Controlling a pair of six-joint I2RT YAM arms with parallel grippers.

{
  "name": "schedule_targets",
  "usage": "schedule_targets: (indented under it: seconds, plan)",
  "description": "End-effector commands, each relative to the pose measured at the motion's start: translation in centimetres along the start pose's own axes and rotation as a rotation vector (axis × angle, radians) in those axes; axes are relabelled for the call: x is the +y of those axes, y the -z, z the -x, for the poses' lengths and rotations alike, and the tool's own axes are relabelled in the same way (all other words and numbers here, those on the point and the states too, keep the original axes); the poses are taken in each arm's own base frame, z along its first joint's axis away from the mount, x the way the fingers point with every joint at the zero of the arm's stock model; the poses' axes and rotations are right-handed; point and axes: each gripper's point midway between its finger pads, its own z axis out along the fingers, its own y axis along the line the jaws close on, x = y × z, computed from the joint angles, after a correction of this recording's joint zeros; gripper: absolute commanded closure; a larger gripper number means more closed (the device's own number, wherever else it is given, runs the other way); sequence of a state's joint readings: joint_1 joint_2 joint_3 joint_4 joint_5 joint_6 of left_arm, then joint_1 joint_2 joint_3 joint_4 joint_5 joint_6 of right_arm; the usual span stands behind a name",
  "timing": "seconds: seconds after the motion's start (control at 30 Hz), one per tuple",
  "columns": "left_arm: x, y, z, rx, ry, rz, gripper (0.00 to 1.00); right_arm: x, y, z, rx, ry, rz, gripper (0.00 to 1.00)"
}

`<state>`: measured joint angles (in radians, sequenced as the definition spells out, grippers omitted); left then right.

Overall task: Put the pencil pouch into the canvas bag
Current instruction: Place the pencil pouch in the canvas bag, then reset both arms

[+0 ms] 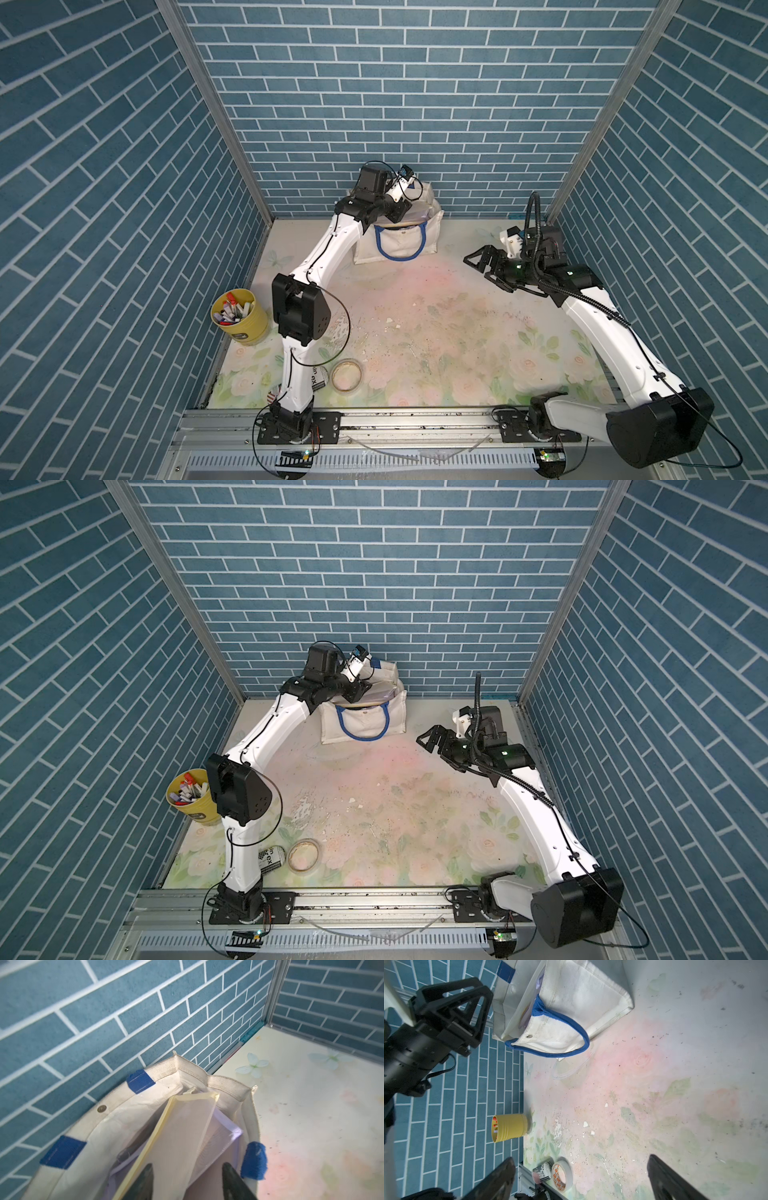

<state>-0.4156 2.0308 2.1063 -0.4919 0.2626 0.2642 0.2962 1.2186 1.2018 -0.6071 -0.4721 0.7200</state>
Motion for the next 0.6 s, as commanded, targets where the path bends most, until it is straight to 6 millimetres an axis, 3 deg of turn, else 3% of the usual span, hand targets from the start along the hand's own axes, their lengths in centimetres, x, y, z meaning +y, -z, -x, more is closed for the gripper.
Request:
schedule_targets:
  seconds: [0.0,0.1,0.13,0.27,0.4,0.47,0.57]
  plan:
    - [-2.4,6.7,3.8,-0.099,0.102,0.000,0.24,0.6,2.9,2.9,-0.163,0.129,-0.075,0.01]
    - [-5.3,10.3,2.8,-0.132,0.197,-0.004,0.03,-0.8,3.5,3.9,-0.172,0.202,-0.199,0.01]
    - [-6.0,11.4,2.1,-0.134,0.231,-0.013,0.01,-1.3,3.6,4.1,-0.167,0.222,-0.241,0.01]
    - [-8.5,16.3,-5.6,-0.045,0.357,-0.003,0.01,-2.2,5.6,5.8,-0.284,0.311,-0.343,0.01]
    - [-7.6,21.2,-15.6,0.071,0.464,0.194,0.01,-3.6,6.5,6.0,-0.340,0.343,-0.417,0.01]
    - [-6.8,23.2,-18.7,0.110,0.470,0.289,0.01,-4.8,8.3,6.0,-0.484,0.320,-0.445,0.01]
    - [-5.2,25.5,-20.9,0.119,0.456,0.424,0.01,-9.5,11.5,5.2,-0.673,0.198,-0.591,0.01]
